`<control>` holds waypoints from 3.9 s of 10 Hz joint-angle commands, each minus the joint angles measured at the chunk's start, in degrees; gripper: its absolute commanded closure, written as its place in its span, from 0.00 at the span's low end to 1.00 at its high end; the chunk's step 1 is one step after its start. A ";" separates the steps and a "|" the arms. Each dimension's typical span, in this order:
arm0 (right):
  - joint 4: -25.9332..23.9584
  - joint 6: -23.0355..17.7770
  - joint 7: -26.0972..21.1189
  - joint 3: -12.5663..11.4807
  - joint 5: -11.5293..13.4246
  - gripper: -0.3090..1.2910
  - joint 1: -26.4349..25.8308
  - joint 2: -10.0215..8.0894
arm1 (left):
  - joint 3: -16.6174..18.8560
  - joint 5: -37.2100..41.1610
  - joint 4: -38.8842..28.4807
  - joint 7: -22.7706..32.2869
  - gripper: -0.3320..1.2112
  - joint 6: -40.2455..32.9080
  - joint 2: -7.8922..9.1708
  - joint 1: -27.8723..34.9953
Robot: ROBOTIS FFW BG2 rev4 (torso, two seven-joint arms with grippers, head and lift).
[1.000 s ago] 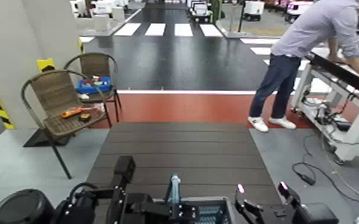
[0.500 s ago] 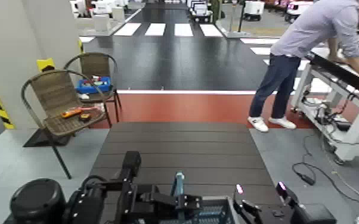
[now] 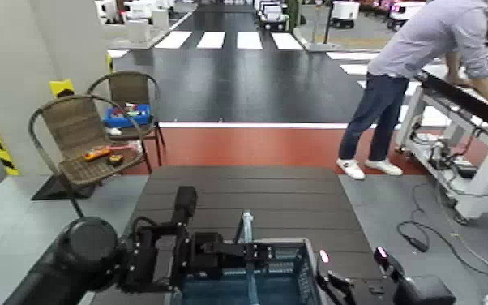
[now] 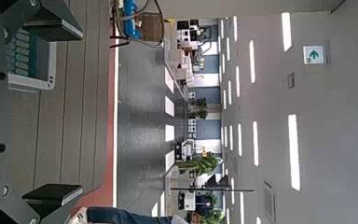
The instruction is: Place the crate on the table.
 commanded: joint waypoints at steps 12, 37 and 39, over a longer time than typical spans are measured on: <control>0.57 0.00 0.00 1.25 -0.84 0.29 -1.59 -0.44 | -9.72 -16.36 23.56 -15.28 0.99 -11.77 -5.54 -17.34; 1.63 -1.49 0.18 1.25 -2.16 0.28 -1.94 -0.70 | -0.41 -31.83 31.73 -17.12 0.29 -25.48 -9.05 -18.22; 1.63 -1.32 0.18 1.16 -2.16 0.28 -1.85 -0.61 | 3.99 -34.12 23.21 -11.50 0.29 -28.47 -7.12 -13.47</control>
